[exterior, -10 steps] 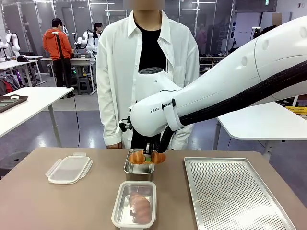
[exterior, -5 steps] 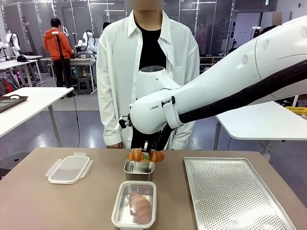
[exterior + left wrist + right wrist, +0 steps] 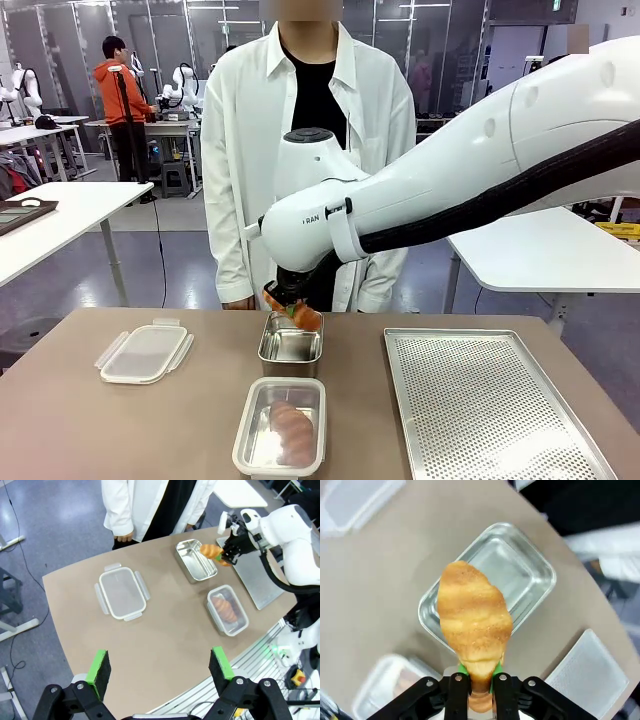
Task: Place the bread into the airtight container.
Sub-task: Pick up a Butter Roll and place it into an empty Airtight Container.
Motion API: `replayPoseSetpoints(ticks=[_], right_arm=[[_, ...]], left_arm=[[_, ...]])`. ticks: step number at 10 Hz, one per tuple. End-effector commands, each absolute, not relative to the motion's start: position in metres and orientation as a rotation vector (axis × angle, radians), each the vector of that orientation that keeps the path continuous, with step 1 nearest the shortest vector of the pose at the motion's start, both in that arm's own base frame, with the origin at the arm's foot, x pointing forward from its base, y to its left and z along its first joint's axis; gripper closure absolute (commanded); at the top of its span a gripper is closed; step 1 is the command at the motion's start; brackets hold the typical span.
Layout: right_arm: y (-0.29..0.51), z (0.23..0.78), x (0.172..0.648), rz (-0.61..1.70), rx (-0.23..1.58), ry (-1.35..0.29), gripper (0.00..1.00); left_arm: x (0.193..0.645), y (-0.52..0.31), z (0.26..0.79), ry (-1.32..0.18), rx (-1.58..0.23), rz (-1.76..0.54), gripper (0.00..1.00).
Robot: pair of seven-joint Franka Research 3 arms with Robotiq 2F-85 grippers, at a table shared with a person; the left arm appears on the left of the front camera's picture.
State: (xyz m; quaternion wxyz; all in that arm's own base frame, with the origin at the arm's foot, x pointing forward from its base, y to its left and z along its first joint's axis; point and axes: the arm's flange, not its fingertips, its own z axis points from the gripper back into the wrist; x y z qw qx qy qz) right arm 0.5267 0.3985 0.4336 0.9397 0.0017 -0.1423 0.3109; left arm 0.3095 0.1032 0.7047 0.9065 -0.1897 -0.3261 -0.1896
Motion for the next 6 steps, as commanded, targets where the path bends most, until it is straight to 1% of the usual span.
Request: replayPoseSetpoints(ticks=[1,3,4,6], right_arm=[[0.42,0.424,0.528,0.347,-0.101,-0.306,0.83],[0.421,0.416,0.538,0.176,-0.144,-0.239,0.83],[0.422,0.412,0.543,0.121,-0.119,-0.183,0.83],[0.429,0.404,0.553,0.065,-0.116,-0.224,0.83]], left_arm=[[0.309,0.103,0.705,-0.677,-0.399,-0.41,0.0],[0.309,0.103,0.705,-0.677,-0.399,-0.41,0.0],[0.309,0.103,0.705,-0.677,-0.399,-0.41,0.0],[0.309,0.103,0.705,-0.677,-0.399,-0.41,0.0]])
